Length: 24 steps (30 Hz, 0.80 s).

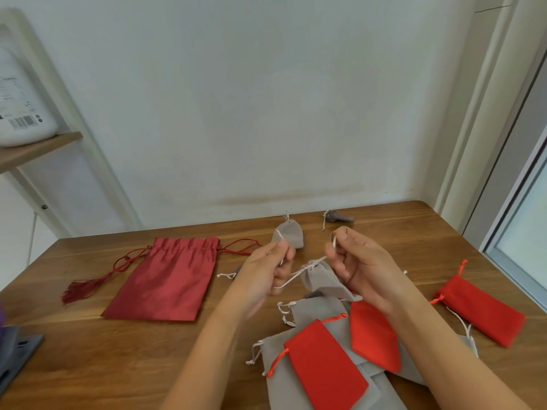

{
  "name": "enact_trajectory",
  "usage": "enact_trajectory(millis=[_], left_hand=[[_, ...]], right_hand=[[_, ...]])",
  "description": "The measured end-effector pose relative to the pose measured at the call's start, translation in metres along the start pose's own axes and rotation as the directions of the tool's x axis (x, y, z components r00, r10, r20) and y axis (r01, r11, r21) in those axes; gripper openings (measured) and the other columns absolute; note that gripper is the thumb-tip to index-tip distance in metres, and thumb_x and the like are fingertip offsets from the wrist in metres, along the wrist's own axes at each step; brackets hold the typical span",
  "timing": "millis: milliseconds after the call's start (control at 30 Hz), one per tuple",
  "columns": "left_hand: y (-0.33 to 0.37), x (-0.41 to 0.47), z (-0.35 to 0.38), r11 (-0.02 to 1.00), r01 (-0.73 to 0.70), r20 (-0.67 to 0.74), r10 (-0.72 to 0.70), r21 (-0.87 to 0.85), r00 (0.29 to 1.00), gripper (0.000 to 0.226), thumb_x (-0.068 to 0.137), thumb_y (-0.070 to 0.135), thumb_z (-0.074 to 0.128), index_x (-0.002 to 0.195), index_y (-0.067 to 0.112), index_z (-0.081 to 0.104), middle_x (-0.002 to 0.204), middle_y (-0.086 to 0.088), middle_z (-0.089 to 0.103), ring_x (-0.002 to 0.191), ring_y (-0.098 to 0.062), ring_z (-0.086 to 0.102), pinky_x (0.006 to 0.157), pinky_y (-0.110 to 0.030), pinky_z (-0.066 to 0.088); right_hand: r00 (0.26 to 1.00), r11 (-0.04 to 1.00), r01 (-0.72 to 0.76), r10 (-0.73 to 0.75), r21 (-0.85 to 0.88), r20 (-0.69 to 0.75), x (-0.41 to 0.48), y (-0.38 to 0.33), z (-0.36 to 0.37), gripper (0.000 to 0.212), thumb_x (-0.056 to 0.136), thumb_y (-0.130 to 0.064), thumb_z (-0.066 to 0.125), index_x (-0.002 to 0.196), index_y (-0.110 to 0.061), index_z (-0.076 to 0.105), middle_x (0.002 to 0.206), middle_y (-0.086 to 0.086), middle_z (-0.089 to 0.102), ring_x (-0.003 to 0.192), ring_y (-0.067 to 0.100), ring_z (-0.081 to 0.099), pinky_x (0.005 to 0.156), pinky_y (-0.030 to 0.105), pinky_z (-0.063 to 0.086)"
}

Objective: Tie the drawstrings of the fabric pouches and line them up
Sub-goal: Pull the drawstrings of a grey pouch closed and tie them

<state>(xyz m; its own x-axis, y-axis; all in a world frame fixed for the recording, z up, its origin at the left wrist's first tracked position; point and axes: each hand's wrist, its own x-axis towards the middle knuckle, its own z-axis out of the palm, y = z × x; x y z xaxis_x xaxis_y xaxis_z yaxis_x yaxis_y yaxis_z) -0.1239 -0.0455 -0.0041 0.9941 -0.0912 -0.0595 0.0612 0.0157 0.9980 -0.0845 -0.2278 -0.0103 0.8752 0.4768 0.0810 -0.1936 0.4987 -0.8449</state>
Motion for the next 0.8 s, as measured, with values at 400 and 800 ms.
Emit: enact_trajectory(millis=[400, 800], left_hand=[[-0.006, 0.003, -0.004, 0.883, -0.100, 0.040, 0.092, 0.458, 0.995, 0.035, 0.104, 0.028, 0.033, 0.073, 0.016, 0.045, 0.048, 0.011, 0.034, 0.041, -0.003, 0.027, 0.040, -0.015, 0.024], [0.006, -0.006, -0.003, 0.954, -0.076, 0.008, 0.082, -0.290, 0.997, 0.027, 0.091, 0.032, 0.044, 0.072, 0.014, 0.044, 0.053, 0.005, 0.028, 0.044, -0.006, 0.021, 0.041, -0.018, 0.015]], right_hand=[[0.981, 0.898, 0.127, -0.178, -0.421, -0.083, -0.003, -0.017, -0.012, 0.021, 0.099, -0.011, 0.042, 0.078, -0.012, 0.040, 0.054, -0.007, 0.035, 0.045, 0.002, 0.025, 0.042, 0.011, 0.025], [0.965, 0.376, 0.260, -0.138, -0.890, 0.223, -0.008, 0.013, 0.008, 0.028, 0.068, -0.037, 0.083, 0.094, -0.044, 0.073, 0.050, -0.010, 0.032, 0.050, 0.005, 0.030, 0.050, 0.017, 0.021]])
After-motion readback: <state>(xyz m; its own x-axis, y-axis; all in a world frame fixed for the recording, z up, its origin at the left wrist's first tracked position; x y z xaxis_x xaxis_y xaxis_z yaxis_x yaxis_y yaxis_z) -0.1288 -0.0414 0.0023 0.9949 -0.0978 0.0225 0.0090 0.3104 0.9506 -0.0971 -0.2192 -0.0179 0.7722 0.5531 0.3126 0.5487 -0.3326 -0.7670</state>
